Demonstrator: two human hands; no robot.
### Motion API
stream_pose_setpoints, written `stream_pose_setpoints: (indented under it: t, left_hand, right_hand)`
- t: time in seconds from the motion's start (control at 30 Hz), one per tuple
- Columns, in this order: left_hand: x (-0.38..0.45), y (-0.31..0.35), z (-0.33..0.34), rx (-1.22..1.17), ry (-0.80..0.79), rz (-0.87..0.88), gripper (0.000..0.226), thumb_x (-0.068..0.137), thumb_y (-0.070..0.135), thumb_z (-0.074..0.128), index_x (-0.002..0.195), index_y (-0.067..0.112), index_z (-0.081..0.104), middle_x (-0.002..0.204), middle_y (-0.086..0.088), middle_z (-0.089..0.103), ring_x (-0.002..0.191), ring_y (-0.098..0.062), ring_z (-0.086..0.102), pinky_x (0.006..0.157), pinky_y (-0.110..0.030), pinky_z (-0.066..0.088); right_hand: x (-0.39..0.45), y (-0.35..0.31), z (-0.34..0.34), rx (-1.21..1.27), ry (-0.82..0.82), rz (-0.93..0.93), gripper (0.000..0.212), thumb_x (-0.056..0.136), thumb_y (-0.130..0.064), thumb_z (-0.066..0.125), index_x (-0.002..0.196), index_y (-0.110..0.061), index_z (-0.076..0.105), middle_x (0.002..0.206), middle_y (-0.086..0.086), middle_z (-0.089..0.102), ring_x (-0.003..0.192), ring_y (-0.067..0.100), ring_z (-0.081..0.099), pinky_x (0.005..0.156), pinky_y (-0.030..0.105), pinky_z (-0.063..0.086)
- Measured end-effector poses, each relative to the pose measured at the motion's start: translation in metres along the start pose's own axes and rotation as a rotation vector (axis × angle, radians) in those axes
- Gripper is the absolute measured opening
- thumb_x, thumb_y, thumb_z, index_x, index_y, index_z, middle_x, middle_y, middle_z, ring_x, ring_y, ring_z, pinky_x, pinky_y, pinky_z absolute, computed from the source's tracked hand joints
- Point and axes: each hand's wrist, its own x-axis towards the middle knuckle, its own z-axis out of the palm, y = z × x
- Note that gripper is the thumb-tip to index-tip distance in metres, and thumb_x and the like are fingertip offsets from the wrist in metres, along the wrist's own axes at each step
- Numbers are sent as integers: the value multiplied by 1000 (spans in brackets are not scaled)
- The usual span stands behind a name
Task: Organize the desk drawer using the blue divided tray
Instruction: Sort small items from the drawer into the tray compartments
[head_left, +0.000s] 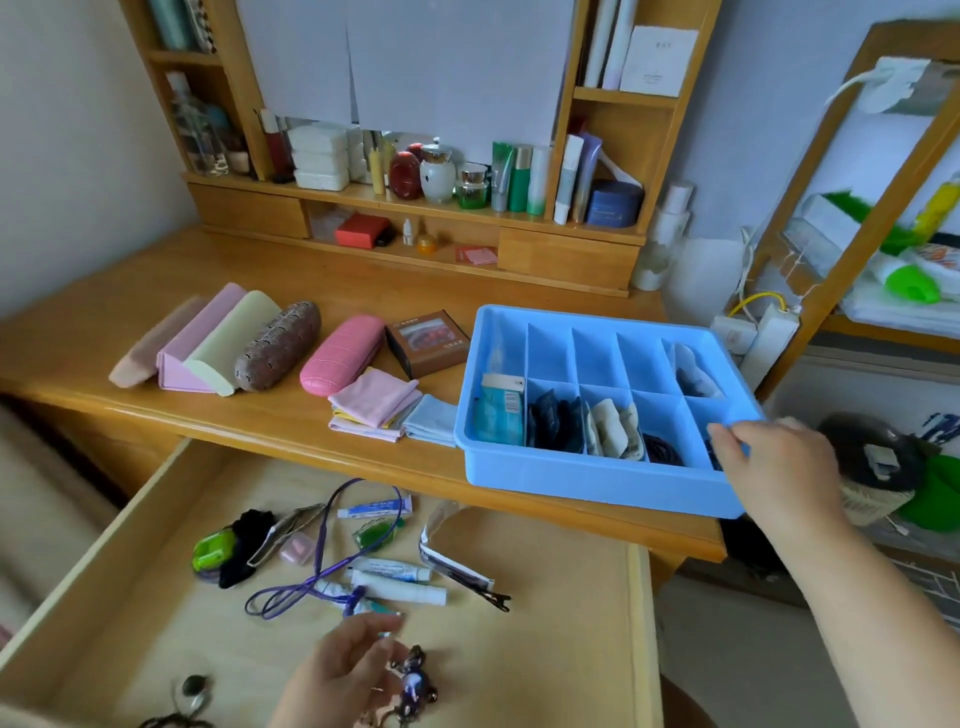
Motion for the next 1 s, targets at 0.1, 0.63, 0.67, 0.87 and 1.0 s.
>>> stream_pose_setpoints:
  t: [0.1,0.63,0.67,0.87,1.0]
  left_hand:
    - [8,-16,-40,63,143,5,19,92,-6,47,95,3,63,69,-11,65,49,-20,59,53,-31,53]
    - [102,-12,-149,1232,213,89,78,87,23,60,149,35,14,159,3,-3,146,-27,-2,114,-49,21]
    - [105,-17,-150,1258,230,93,75,86,26,62,148,33,20,158,3,6,144,-26,3,111,-47,29]
    - [107,-32,-150,1365,381,203,34,85,32,58,118,29,52,115,10,59,111,-19,43,83,-29,33]
    - [92,-26,-155,1112,456,231,12,88,29,56,97,29,62,89,8,67,92,-19,53,74,-27,34]
  right_hand:
    - [-19,-2,10,65,198,-26,37,92,-33,47,83,-7,71,102,10,67,90,37,54,83,47,45]
    - [-185,-144,87,359,-629,-601,24,61,-62,74,61,-38,71,80,-14,70,64,-2,66,68,12,41]
    - [-190,-143,89,363,-672,-579,37,81,-62,52,59,-39,70,82,-16,69,62,-4,65,68,11,38]
    - [-193,-139,96,262,-771,-601,56,21,-75,77,69,-50,62,94,-27,50,55,-16,55,59,-2,37]
    - [-194,-147,91,260,-769,-604,50,13,-70,82,53,-46,65,75,-29,60,53,-18,53,57,-4,37]
